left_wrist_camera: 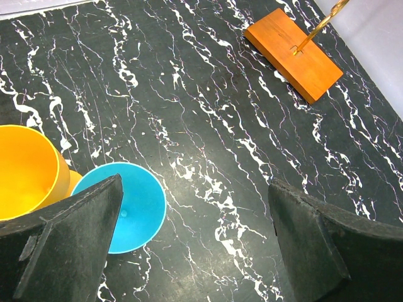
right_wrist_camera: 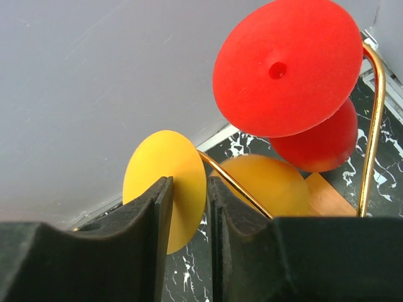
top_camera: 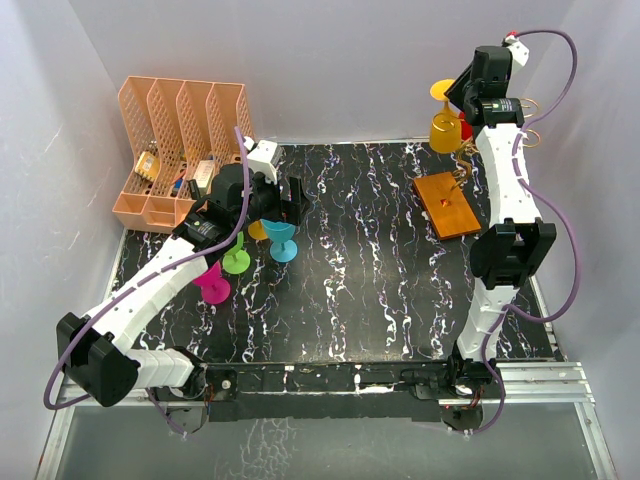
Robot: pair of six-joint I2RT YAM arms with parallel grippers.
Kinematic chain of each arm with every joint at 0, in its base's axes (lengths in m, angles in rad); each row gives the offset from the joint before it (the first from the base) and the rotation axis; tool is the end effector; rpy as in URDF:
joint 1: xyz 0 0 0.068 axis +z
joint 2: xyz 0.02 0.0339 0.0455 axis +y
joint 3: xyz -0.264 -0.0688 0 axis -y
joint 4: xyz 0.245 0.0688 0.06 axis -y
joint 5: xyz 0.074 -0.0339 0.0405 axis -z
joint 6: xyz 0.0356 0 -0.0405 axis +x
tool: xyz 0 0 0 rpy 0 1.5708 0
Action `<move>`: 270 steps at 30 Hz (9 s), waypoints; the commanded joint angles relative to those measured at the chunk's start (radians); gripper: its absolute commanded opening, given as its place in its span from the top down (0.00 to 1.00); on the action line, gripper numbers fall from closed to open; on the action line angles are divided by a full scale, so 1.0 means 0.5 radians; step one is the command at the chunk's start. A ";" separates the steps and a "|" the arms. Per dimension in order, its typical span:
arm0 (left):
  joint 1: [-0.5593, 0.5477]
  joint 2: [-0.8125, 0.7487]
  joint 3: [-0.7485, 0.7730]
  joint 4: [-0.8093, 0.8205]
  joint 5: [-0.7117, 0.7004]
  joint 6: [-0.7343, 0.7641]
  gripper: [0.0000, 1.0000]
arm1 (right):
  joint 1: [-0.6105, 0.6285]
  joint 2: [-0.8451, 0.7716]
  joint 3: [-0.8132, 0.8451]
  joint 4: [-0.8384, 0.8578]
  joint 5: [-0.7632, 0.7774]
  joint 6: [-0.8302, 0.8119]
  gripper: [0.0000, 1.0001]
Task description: Take the wine glass off the wine glass rack
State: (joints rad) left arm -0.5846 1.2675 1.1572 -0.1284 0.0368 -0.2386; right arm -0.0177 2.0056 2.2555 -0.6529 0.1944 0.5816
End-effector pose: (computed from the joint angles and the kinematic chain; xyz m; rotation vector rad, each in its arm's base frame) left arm 0.2476 -0.1654 0.3722 0.3453 1.8204 -0.6137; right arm 0.4538 -0.0149 0.4289 0.7013 1.8409 0.1773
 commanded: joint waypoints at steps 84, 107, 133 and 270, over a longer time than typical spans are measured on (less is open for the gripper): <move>0.010 -0.019 0.028 0.011 0.000 0.011 0.03 | -0.182 -0.399 -0.628 0.854 -0.170 0.901 0.92; 0.008 -0.007 0.030 0.011 0.003 0.011 0.03 | -0.182 -0.757 -1.044 0.958 -0.725 0.977 0.92; 0.007 -0.185 -0.156 0.220 -0.168 0.040 0.03 | 0.259 -1.757 -2.375 2.244 -2.145 0.923 0.92; 0.003 0.526 0.435 -1.456 -0.209 -0.238 0.96 | 0.943 -2.783 -3.422 0.492 0.353 0.620 0.18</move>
State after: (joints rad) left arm -0.5819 1.5272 1.3483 -0.8692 -0.0700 -0.3668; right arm 0.4500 0.6292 0.5423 -0.4450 0.3389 0.8932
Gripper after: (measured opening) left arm 0.030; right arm 0.820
